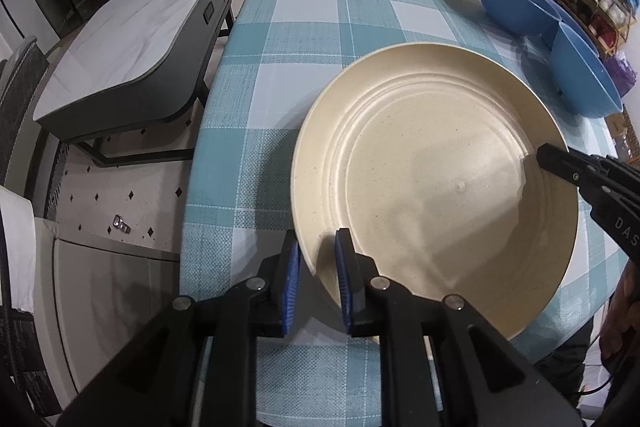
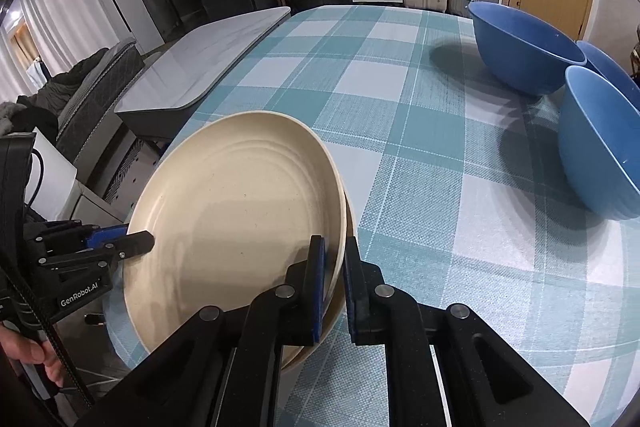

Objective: Organize plates and bowls
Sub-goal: 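Lower the cream plate onto the stacked plates with both tools, then open both tools to release the cream plate on the stack, then withdraw both tools from the plates and move toward the blue bowls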

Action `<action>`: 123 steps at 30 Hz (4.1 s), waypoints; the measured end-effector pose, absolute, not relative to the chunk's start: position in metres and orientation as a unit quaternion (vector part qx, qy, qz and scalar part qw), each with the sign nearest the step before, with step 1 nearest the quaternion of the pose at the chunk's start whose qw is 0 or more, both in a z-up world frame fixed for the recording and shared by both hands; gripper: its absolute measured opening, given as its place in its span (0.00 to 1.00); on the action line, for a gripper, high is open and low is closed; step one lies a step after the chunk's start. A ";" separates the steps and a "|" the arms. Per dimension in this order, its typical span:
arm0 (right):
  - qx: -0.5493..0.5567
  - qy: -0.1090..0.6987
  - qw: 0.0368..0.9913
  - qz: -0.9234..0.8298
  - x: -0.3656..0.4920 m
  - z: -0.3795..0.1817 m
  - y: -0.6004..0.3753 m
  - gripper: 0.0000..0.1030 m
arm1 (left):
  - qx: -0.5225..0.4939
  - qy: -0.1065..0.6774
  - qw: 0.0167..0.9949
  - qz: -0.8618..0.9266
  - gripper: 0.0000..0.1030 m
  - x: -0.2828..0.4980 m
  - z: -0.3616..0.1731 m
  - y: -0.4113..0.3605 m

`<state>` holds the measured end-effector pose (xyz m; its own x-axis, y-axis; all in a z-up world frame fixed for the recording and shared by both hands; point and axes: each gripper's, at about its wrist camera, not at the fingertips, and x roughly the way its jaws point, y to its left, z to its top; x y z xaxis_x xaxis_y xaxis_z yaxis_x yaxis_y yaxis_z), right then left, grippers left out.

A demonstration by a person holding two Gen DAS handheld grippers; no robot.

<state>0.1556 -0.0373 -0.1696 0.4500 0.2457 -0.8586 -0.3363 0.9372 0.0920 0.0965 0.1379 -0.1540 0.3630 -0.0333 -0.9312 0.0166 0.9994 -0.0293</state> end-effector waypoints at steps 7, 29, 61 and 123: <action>-0.055 0.493 0.852 0.167 0.153 -0.171 -0.038 0.09 | 0.015 0.562 0.827 -0.007 0.16 0.096 -0.155 0.131; -0.098 0.530 0.824 0.173 0.160 -0.180 -0.032 0.13 | 0.001 0.562 0.827 -0.013 0.17 0.098 -0.152 0.133; -0.013 0.542 0.814 0.207 0.186 -0.188 -0.048 0.14 | -0.035 0.559 0.829 -0.012 0.27 0.103 -0.150 0.148; -0.014 0.364 0.907 0.211 0.143 -0.083 -0.090 0.57 | -0.084 0.461 0.881 -0.065 0.50 0.096 -0.079 0.102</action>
